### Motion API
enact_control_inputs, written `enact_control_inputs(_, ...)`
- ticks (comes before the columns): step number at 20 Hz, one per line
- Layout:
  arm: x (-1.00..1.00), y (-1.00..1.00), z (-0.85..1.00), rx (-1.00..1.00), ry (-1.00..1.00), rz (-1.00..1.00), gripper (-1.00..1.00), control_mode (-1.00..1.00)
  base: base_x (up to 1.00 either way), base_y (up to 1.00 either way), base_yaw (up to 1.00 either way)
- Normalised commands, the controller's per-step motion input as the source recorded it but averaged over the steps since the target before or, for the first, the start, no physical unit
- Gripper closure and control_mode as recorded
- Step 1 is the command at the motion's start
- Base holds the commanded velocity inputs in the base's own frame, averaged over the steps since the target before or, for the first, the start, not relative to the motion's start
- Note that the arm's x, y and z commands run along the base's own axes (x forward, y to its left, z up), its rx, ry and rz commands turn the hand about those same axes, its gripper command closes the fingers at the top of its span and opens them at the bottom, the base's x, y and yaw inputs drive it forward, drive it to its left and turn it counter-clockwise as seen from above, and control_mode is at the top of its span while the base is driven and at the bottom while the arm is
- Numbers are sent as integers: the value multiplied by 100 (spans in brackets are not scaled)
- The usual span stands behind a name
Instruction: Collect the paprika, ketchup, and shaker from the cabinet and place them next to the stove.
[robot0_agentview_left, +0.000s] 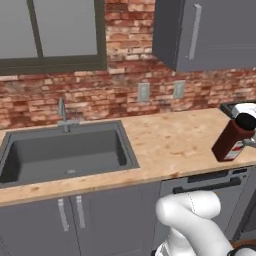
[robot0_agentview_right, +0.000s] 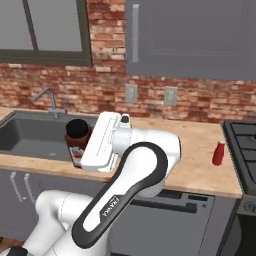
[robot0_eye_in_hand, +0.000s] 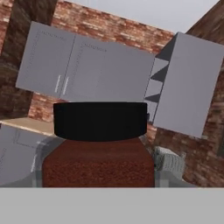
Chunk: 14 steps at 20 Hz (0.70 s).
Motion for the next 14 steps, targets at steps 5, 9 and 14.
enact_control_inputs(5, 0, 0, 0, 0, 0, 0, 100, 100, 6, -100, -4)
enact_control_inputs(9, 0, 0, 0, 0, 0, 0, 100, 100, 29, -100, -4)
enact_control_inputs(14, 0, 0, 0, 0, 0, 0, 100, 100, 46, -98, -2)
